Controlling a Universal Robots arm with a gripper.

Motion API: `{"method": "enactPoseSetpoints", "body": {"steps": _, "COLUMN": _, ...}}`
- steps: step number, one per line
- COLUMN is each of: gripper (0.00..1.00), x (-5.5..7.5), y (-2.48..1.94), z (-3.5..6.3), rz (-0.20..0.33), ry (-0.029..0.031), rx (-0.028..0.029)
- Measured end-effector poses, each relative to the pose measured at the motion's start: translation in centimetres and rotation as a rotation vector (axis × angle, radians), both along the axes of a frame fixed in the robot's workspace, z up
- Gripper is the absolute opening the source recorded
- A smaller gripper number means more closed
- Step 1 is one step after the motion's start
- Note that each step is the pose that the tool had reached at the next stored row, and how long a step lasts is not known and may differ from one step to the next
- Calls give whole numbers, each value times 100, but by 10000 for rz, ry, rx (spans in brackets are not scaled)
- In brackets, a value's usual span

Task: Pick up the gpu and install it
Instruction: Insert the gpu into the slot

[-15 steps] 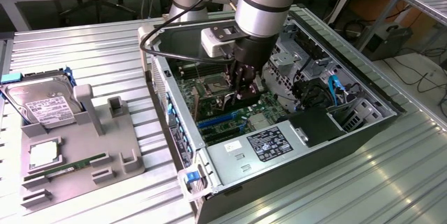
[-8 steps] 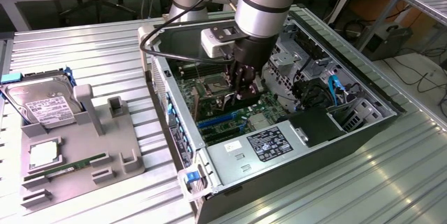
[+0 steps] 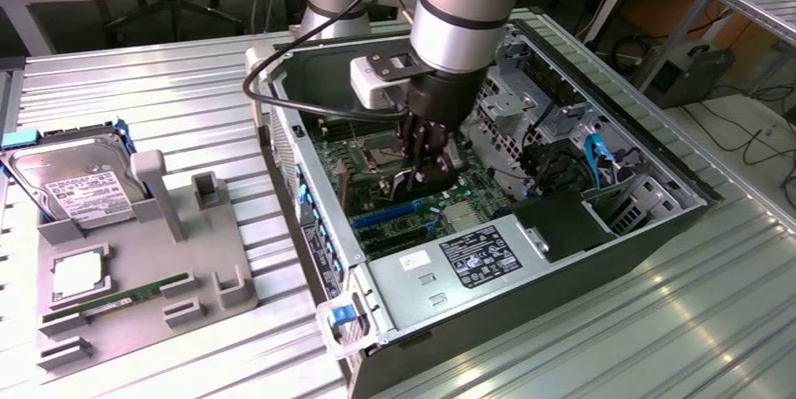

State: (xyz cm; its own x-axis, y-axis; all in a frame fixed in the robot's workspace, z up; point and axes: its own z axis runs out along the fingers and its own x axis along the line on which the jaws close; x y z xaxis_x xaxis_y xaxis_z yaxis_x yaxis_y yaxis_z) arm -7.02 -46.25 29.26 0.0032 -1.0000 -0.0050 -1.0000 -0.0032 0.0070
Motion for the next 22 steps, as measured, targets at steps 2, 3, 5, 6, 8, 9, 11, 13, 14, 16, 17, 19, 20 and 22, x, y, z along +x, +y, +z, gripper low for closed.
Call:
{"method": "enactPoseSetpoints", "body": {"steps": 2, "gripper": 26, "x": -15, "y": 0, "z": -11, "rz": -22, "ry": 0, "rx": 1}}
{"method": "enactPoseSetpoints", "body": {"steps": 3, "gripper": 26, "x": -24, "y": 0, "z": -17, "rz": -38, "ry": 0, "rx": 0}}
{"method": "enactPoseSetpoints", "body": {"steps": 5, "gripper": 26, "x": -39, "y": 2, "z": -35, "rz": -85, "ry": 0, "rx": -1}}
{"method": "enactPoseSetpoints", "body": {"steps": 6, "gripper": 26, "x": -40, "y": 7, "z": -44, "rz": -100, "ry": 0, "rx": 0}}
{"method": "enactPoseSetpoints", "body": {"steps": 8, "gripper": 26, "x": -47, "y": 23, "z": -62, "rz": -147, "ry": 0, "rx": 1}}
{"method": "enactPoseSetpoints", "body": {"steps": 9, "gripper": 26, "x": -56, "y": 25, "z": -67, "rz": -173, "ry": 1, "rx": -1}}
{"method": "enactPoseSetpoints", "body": {"steps": 11, "gripper": 26, "x": -71, "y": 26, "z": -75, "rz": -199, "ry": 0, "rx": -1}}
{"method": "enactPoseSetpoints", "body": {"steps": 13, "gripper": 26, "x": -87, "y": 26, "z": -86, "rz": -222, "ry": -1, "rx": -2}}
{"method": "enactPoseSetpoints", "body": {"steps": 14, "gripper": 26, "x": -89, "y": 26, "z": -93, "rz": -228, "ry": -1, "rx": -2}}
{"method": "enactPoseSetpoints", "body": {"steps": 16, "gripper": 26, "x": -95, "y": 26, "z": -105, "rz": -245, "ry": 0, "rx": -3}}
{"method": "enactPoseSetpoints", "body": {"steps": 17, "gripper": 26, "x": -100, "y": 27, "z": -128, "rz": -268, "ry": 0, "rx": -4}}
{"method": "enactPoseSetpoints", "body": {"steps": 19, "gripper": 26, "x": -106, "y": 29, "z": -153, "rz": -294, "ry": 0, "rx": -4}}
{"method": "enactPoseSetpoints", "body": {"steps": 20, "gripper": 26, "x": -110, "y": 31, "z": -162, "rz": -305, "ry": 0, "rx": -4}}
{"method": "enactPoseSetpoints", "body": {"steps": 22, "gripper": 26, "x": -118, "y": 38, "z": -180, "rz": -328, "ry": 0, "rx": -5}}
